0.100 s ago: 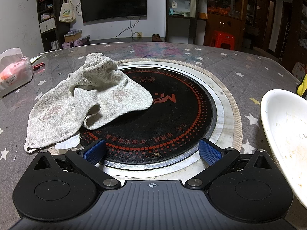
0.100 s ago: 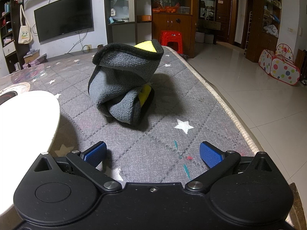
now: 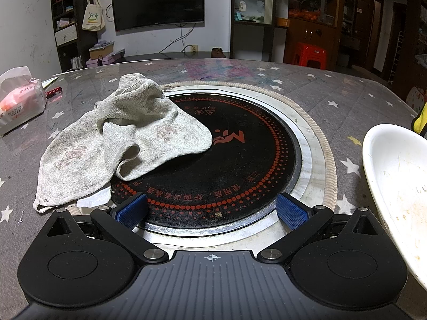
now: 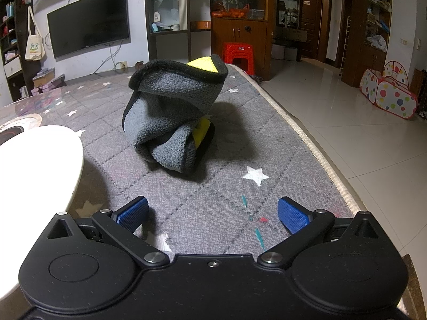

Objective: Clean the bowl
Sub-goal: 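Reach the right gripper to the yellow-grey cloth and grasp it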

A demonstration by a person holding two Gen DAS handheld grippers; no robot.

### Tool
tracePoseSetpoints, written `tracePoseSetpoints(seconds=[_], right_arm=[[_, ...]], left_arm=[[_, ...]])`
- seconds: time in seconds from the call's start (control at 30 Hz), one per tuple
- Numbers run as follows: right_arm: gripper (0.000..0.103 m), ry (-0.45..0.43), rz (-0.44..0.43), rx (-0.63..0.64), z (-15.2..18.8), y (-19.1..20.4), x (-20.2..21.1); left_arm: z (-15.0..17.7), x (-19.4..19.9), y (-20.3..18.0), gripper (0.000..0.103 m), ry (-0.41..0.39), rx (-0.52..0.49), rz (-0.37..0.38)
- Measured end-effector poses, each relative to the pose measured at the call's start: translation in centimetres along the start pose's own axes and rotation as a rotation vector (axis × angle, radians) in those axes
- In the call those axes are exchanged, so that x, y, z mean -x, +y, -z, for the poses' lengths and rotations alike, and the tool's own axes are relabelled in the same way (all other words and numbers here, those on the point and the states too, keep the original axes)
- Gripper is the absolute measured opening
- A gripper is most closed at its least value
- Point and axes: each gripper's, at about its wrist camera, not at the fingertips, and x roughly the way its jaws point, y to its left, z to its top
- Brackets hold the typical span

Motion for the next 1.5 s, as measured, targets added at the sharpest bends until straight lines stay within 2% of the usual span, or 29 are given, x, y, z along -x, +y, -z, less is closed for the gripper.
tracePoseSetpoints(seconds=[0.57,0.73,0.9,1.0,1.1,1.33,1.5], right_arm=[[0.103,0.002,0.002,0.002,0.5,1.2,-0.2],[0.103,-0.002,-0.010,-0.007,0.4,1.1,-0.3],[0.103,-0.045,-0.076,-0.027,-0.2,0.1,0.3],[0.103,-0.074,-0.149,-0.054,-1.5,-0.5,1.2],[0.103,-0.088,-0.196,-0.018,-3.5,-0.3,1.7],[0.101,-0.101,-0.233,0.036,-7.4,1.7,0.0],[0.096,-0.069,-0.246,0.043,-8.7,2.7,-2.7]], left_arm=[[-0.1,-0.1,0.0,0.103,0.005,0.000,-0.005],[-0.2,1.3,0.3,0.101,0.037,0.060,-0.011],[-0.1,4.5,0.2,0.101,0.063,0.109,0.025],[0.0,6.0,-0.7,0.101,0.074,0.119,0.058],[0.2,7.5,-1.9,0.101,0.080,0.131,0.097],[0.8,9.1,-4.5,0.101,0.137,0.132,0.169],[1.0,9.2,-5.7,0.101,0.174,0.124,0.210]])
